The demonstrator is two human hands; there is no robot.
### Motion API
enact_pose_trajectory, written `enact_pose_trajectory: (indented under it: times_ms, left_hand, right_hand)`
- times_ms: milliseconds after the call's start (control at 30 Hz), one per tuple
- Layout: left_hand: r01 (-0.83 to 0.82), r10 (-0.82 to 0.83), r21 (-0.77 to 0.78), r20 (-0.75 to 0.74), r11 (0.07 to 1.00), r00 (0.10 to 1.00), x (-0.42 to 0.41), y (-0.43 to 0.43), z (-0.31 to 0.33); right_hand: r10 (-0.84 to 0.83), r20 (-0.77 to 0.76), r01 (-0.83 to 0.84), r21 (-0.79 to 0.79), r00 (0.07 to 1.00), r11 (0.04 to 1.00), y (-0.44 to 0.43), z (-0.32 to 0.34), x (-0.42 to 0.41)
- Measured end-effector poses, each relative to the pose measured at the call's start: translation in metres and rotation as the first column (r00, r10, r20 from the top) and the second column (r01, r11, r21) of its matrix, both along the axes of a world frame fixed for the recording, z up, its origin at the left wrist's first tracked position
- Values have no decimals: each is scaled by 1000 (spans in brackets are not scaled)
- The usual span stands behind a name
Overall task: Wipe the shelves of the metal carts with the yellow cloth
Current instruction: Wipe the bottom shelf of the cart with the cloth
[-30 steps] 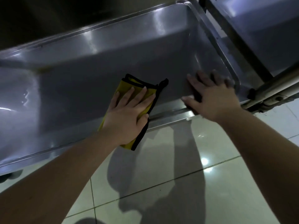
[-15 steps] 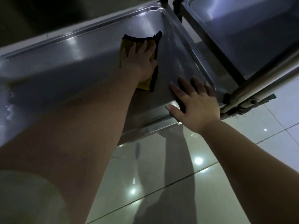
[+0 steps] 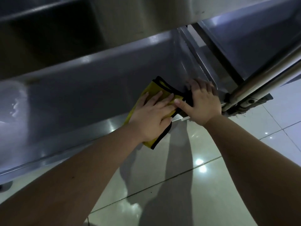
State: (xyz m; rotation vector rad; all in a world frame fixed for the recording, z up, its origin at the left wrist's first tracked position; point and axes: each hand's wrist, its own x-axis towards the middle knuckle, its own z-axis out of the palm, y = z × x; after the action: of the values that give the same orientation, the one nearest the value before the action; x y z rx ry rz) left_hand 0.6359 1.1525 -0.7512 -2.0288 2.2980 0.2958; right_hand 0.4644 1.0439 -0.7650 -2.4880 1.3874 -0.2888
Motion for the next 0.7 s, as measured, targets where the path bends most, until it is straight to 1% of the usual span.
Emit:
enact_pose_trajectory:
  times_ms: [33,67,100,133,167,200,233,267,300,333,367,400,433,467,500,533,600,667,700]
  left_hand:
    - [10,-10,1,-39,1000,999,0,1,1]
    - [2,-2,-3,-122,1000,993,1,1,4]
    - [-47,40,-18,-273,999,961,3,4,9]
    - [-140,108,-38,-448,989,887,4,8,13]
    - [-261,170,-74,-584,963,794,6,13,16]
    - [-379,225,-115,-635,918,739,9,20,18]
    - [-479,296,-147,-621,865,726,13,28,19]
    - [-559,385,-150,-581,815,717,16,35,20]
    - [-618,474,-122,-533,777,701,18,42,20]
    - [-660,545,-79,-496,747,676,20,49,20]
    - [-688,592,-36,-477,725,649,21,53,20]
    - [-705,625,4,-468,709,625,20,56,20]
    - [-716,648,35,-456,698,610,19,58,21]
    - [-724,672,62,-433,687,600,16,58,23]
    - [-735,696,84,-407,673,591,14,58,25]
    - [-746,719,104,-381,658,581,12,57,27]
    - [-766,759,149,-342,625,553,12,54,33]
    - [-770,786,217,-342,600,516,15,54,36]
    - [-753,781,250,-358,609,512,17,58,37]
  right_hand:
    - [-2,2,2,15,1000,1000,0,2,1]
    - [-7,1,7,39,1000,999,-1,4,1]
    - [-19,-5,19,69,1000,997,-1,5,2]
    - [-35,-15,37,104,999,994,-1,6,4]
    - [-58,-18,59,143,998,988,-2,10,7]
    - [-84,-6,84,178,996,981,-1,14,10]
    - [-96,21,91,181,995,979,3,20,16]
    - [-64,60,56,138,996,989,9,26,25]
    - [23,90,-29,71,996,997,17,32,38]
    - [149,102,-152,22,984,988,26,36,52]
    - [276,92,-280,33,957,959,35,41,67]
    - [367,51,-371,106,929,923,44,44,82]
    - [416,-21,-403,201,909,893,51,46,93]
    - [434,-111,-394,268,894,879,56,48,101]
    - [437,-200,-373,293,877,881,58,49,105]
    - [436,-270,-360,288,859,887,60,51,107]
    - [423,-388,-364,218,819,905,63,57,104]
    - [379,-507,-393,86,774,916,70,66,102]
    - [345,-548,-403,17,762,915,76,71,101]
